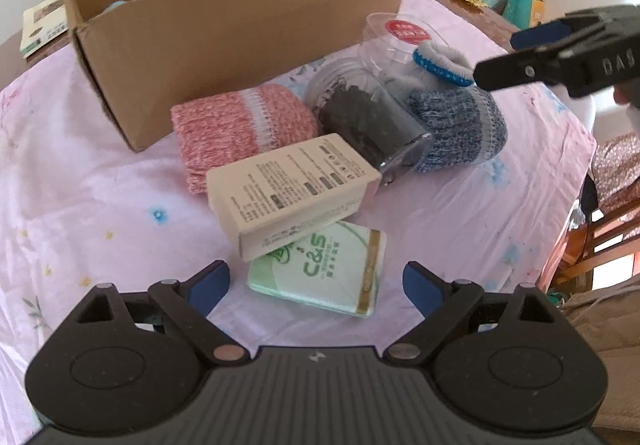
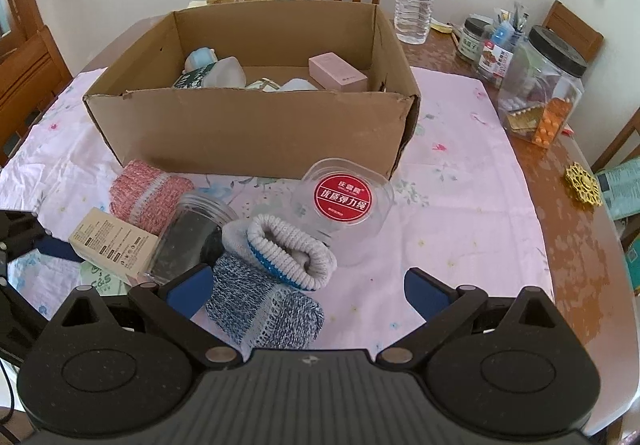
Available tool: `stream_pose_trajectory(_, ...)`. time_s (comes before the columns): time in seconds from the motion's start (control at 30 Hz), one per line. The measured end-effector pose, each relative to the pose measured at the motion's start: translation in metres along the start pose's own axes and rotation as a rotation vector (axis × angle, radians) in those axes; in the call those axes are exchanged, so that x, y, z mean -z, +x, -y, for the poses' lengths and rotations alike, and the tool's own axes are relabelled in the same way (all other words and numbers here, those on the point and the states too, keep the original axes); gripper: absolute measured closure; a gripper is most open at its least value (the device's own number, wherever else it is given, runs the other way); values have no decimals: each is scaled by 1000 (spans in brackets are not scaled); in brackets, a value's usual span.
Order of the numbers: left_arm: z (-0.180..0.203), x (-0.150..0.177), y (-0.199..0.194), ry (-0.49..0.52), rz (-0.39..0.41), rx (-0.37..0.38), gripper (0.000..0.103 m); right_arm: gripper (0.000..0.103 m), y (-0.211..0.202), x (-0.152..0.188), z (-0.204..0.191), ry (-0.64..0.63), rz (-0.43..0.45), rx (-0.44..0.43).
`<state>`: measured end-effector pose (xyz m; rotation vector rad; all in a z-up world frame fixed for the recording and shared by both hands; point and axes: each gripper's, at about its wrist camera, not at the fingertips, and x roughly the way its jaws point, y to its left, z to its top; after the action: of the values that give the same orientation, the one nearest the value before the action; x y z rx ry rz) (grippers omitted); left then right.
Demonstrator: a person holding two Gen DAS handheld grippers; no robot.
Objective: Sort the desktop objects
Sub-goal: 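Withdraw both open tools from the cardboard box back over the table, then grasp the blue-grey knit sock with the right tool while the left grasps a C&S pack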
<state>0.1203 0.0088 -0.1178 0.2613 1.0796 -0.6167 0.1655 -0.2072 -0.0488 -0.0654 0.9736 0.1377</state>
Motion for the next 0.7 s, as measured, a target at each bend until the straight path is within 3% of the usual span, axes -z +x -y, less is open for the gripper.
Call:
stream_pose_trajectory(0.17,6,1,1,42,1,5,7,0,-1,1,4,27,3,5)
stream_pose_trajectory(0.43,18,11,-4,87,-17,105,7,0,-1,5,7,48,-1,12)
stream_pose_trajectory(0.7,18,6,0,9,26,59,7,0,4,13,6,46,-31,6)
